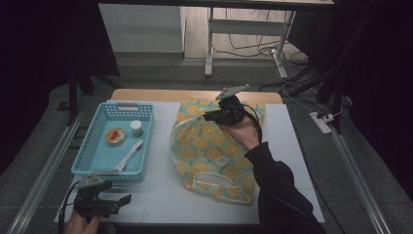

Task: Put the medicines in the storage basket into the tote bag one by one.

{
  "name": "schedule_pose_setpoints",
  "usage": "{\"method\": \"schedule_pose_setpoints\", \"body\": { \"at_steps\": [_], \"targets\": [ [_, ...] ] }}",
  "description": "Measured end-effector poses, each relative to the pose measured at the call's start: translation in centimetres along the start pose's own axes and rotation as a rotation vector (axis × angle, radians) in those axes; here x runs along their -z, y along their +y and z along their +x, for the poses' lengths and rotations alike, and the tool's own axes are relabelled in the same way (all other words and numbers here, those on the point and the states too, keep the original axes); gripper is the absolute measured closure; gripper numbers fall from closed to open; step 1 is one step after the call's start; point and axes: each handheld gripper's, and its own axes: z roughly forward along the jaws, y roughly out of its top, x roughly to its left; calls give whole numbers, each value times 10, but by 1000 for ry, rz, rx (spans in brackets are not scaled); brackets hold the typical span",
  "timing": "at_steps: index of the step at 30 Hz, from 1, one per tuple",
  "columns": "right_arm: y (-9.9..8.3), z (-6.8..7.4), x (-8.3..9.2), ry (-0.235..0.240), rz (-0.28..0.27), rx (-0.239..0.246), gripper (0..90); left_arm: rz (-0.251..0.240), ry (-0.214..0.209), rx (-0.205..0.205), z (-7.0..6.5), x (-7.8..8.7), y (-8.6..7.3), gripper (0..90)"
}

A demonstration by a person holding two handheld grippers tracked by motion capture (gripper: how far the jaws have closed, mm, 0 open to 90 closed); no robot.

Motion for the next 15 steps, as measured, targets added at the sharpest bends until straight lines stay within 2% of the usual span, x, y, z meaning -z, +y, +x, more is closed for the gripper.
{"method": "schedule_pose_setpoints", "body": {
  "at_steps": [4, 8, 12, 15],
  "targets": [
    [0, 0, 0, -1, 1, -1, 900, -1, -9, -14, 0, 2, 2, 11],
    [-1, 0, 0, -2, 3, 1, 900, -14, 11, -45, -1, 6, 4, 0],
    [-1, 0, -1, -3, 4, 2, 900, -24, 15, -54, -2, 10, 6, 0],
    [-1, -1, -1, -5, 4, 1, 900, -28, 11, -45, -3, 12, 8, 1]
  ]
}}
